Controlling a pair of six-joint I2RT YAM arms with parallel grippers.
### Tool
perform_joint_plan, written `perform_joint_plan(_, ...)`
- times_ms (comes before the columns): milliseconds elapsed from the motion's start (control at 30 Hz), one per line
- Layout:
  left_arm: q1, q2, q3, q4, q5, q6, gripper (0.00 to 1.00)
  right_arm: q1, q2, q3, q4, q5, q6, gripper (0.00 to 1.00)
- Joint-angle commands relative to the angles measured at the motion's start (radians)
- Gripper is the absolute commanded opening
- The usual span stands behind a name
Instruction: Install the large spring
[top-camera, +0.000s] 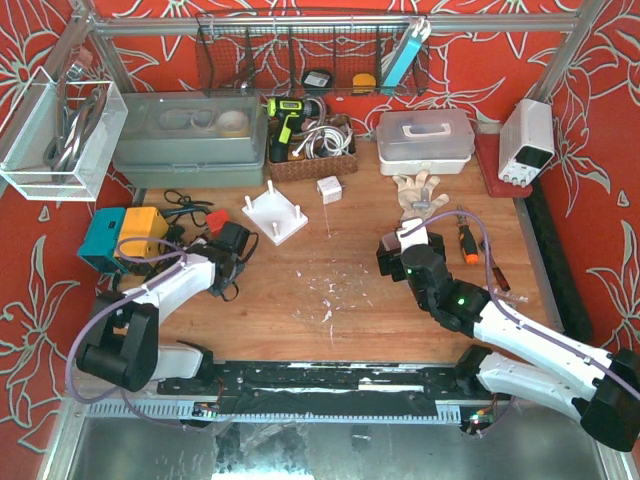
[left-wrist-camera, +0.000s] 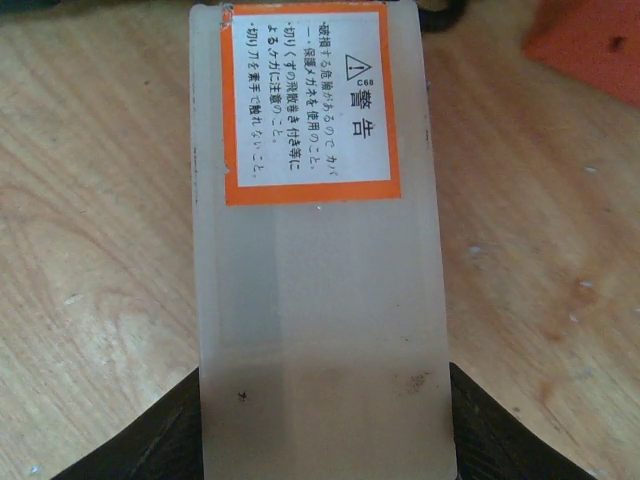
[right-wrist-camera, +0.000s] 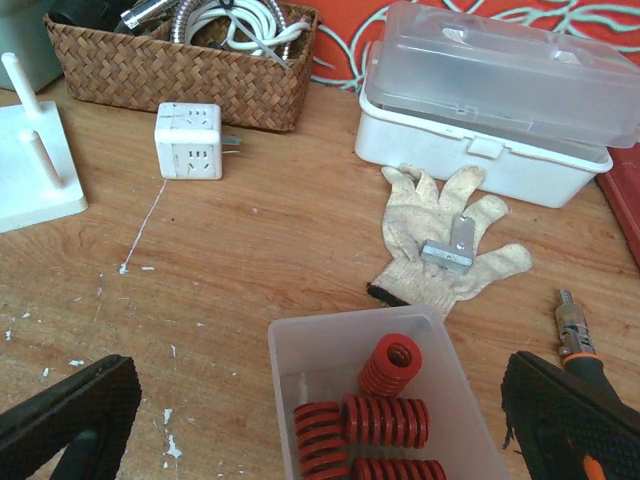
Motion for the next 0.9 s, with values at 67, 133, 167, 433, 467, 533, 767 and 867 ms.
perform_joint_plan(67, 0.044, 0.018, -0.029, 0.031, 0.038, -0.024, 0.40, 0.005, 0.003, -0.006, -0.006, 0.014, 0.017, 0.99)
perform_joint_plan(133, 0.046, 0.025, -0.030, 0.019, 0.029, -0.037, 0.47, 0.005, 0.006, -0.007, -0.005, 0.014, 0.018, 0.99)
perform_joint_plan(167, 0.047, 0.025, -0.029, 0.012, 0.025, -0.043, 0.51, 0.005, 0.007, -0.007, -0.003, 0.015, 0.018, 0.99)
perform_joint_plan(433, 0.046, -0.034, 0.007, -0.089, -0.055, -0.070, 0.78, 0.005, 0.021, -0.007, 0.000, 0.028, 0.025, 0.99)
perform_joint_plan(467, 0.046, -0.049, 0.012, -0.099, -0.063, -0.071, 0.79, 0.007, 0.024, -0.007, 0.001, 0.033, 0.028, 0.99)
perform_joint_plan(533, 0.046, -0.086, 0.022, -0.089, -0.067, -0.041, 0.82, 0.005, 0.028, -0.006, -0.002, 0.052, 0.051, 0.99)
perform_joint_plan(767, 0.044, -0.273, -0.030, 0.306, 0.184, 0.387, 0.98, -0.095, 0.089, 0.077, -0.179, 0.014, 0.181, 0.98)
perform_joint_plan(867, 0.041, -0.354, -0.078, 0.463, 0.371, 0.471, 1.00, -0.176, 0.111, 0.093, -0.247, -0.093, 0.237, 0.95)
